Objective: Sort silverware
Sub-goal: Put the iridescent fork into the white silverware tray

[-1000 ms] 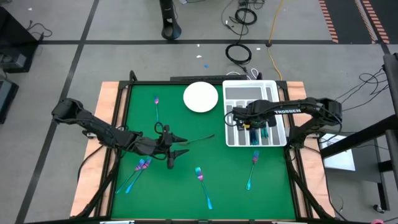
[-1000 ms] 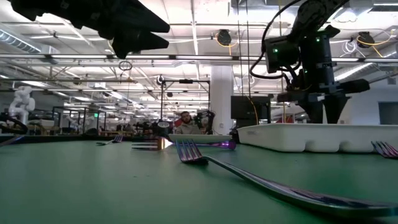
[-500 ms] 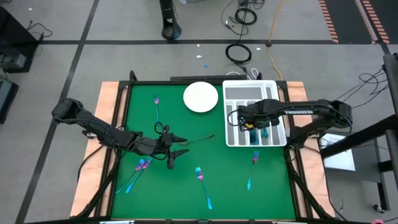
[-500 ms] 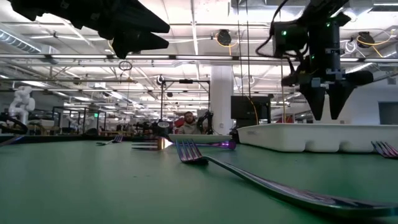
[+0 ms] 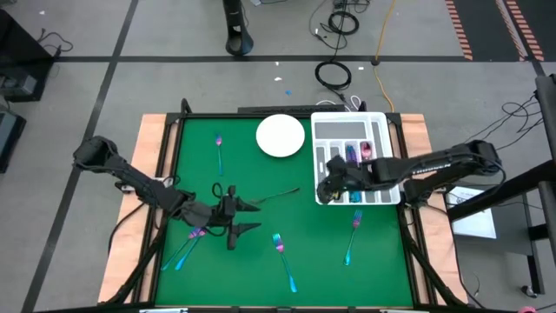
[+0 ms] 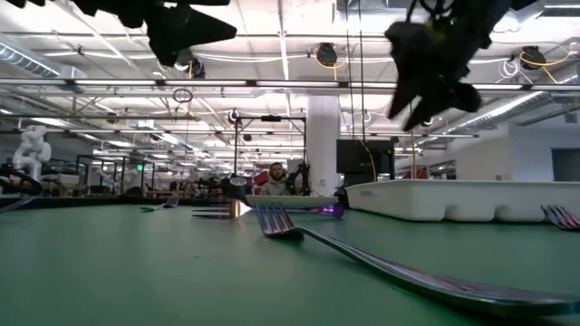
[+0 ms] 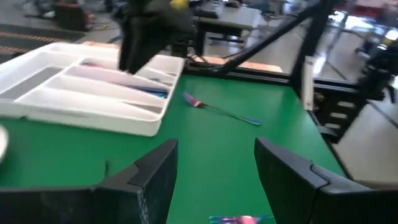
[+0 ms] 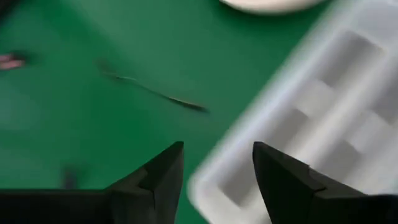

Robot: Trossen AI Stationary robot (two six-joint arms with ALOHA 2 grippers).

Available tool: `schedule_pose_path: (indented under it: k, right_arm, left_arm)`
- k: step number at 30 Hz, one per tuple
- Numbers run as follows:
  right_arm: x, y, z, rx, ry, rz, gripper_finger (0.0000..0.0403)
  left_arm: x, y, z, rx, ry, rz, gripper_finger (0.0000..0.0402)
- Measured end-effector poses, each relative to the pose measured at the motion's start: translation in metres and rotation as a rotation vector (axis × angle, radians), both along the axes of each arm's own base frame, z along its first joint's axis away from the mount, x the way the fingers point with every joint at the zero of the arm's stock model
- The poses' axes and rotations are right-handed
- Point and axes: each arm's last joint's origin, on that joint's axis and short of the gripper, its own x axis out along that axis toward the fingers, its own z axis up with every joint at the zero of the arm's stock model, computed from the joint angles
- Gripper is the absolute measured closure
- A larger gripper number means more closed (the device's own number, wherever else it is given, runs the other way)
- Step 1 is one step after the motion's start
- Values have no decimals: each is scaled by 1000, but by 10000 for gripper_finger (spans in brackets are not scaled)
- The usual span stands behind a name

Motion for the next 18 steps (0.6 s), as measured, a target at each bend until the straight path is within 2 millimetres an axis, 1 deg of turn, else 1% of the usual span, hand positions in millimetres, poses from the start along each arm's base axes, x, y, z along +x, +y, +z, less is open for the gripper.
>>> schedule_pose_path:
  k: [3,6,10,13,15,18]
  right_arm:
    - [11,9,7,-69,-103,139,222]
    - [18,14,11,-106,-166,198,222]
    - [24,15,10,-139,-188,245,222]
    - [30,18,8,-161,-197,351,222]
    - [34,19,7,-162,-206,421,222]
    - [33,22,2,-84,-182,474,222]
  left_arm:
    - [-2,-1,-2,-30,10,75,187]
    - [-5,0,-6,-77,29,176,187]
    - [-8,1,-14,-151,89,230,187]
    - [-8,1,-22,-140,143,245,187]
    - [-8,1,-24,-133,154,247,187]
    - [-7,0,-26,-124,161,246,187]
